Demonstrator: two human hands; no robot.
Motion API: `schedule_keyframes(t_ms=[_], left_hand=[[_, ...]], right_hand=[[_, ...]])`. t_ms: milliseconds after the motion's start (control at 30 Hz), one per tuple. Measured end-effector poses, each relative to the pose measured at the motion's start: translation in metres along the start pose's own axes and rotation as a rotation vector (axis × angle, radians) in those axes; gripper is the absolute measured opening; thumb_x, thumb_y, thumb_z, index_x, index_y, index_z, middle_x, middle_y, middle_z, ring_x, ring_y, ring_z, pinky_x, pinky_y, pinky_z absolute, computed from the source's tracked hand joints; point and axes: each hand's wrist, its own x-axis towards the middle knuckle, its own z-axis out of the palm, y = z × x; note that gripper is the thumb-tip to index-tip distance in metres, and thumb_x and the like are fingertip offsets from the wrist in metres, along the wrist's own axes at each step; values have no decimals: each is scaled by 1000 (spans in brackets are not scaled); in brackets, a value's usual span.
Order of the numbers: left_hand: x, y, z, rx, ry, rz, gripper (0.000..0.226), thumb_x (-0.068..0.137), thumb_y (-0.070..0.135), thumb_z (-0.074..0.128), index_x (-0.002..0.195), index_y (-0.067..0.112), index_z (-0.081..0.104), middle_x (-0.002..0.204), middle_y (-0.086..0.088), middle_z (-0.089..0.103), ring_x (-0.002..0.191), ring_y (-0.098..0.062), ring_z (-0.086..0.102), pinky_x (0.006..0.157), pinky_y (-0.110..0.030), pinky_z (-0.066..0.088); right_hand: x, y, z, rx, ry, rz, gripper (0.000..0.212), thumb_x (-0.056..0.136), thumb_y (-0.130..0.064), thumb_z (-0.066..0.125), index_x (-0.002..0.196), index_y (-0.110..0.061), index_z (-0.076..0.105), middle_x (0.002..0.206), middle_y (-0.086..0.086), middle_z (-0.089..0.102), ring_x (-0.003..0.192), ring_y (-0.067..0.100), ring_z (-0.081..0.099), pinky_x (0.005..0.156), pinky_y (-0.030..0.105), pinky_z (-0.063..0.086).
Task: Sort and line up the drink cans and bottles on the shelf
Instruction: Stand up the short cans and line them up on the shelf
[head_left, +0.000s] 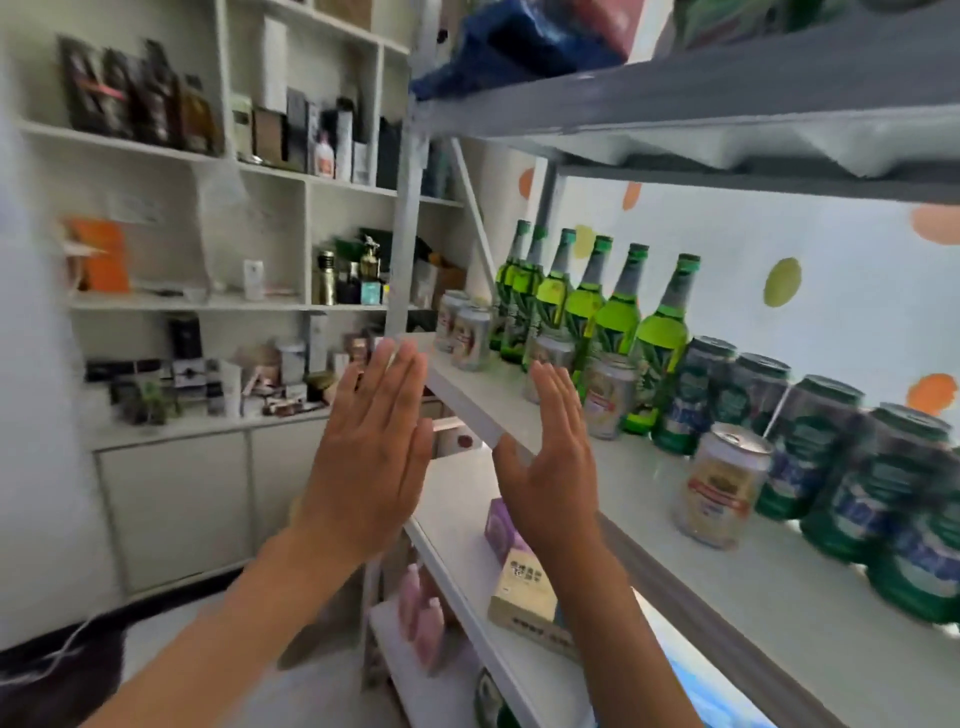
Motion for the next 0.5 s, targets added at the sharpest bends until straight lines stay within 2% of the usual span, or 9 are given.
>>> schedule_keyframes(t_ms=[133,233,400,500], left_hand=[[9,-53,10,79,-55,-72,56,102,28,27,154,6,21,162,-7,17,151,-18,5,121,-47,11],[26,-95,28,121,-97,-100,56,104,33,22,155,12,14,163,-3,11,150,-13,-1,122,-46,8],[71,-161,73,186,-187,-128,56,104,37,15,155,16,3,163,1,-1,149,-9,-11,123,-43,3],[103,-194,103,221,-243,-108,56,104,40,11,155,18,-2,163,2,-6,148,-8,-16,123,-41,1]], right_hand=[[39,3,61,128,-24,64,74,87,-6,65,153,-17,34,158,1,34,149,15,21,120,30,19],[74,11,107,283,65,101,65,87,-4,66,147,-15,44,152,3,45,144,16,35,118,32,30],[130,41,163,435,130,162,59,87,-2,64,142,-17,49,138,-8,50,133,15,48,109,44,44],[161,62,189,441,168,216,54,88,-5,65,138,-20,53,136,-11,50,131,11,47,109,39,44]])
